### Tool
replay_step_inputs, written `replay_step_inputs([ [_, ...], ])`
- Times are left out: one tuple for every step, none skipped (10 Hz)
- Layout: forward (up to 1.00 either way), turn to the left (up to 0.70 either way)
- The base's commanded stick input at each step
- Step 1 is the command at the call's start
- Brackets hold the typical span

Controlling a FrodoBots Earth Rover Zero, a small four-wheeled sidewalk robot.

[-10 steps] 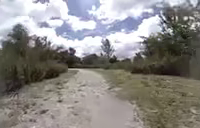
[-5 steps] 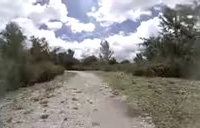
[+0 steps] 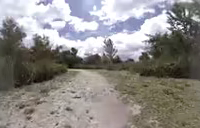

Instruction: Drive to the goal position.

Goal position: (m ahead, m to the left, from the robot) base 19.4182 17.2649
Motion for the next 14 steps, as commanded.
replay_step_inputs([
  [0.85, 0.0],
  [0.85, 0.0],
  [0.85, 0.0],
  [0.85, 0.0],
  [0.85, 0.0],
  [0.85, 0.0],
  [0.85, 0.0],
  [0.85, 0.0],
  [0.85, 0.0],
  [0.85, 0.0],
  [0.85, 0.01],
  [0.85, 0.13],
  [0.85, 0.34],
  [0.85, 0.34],
])
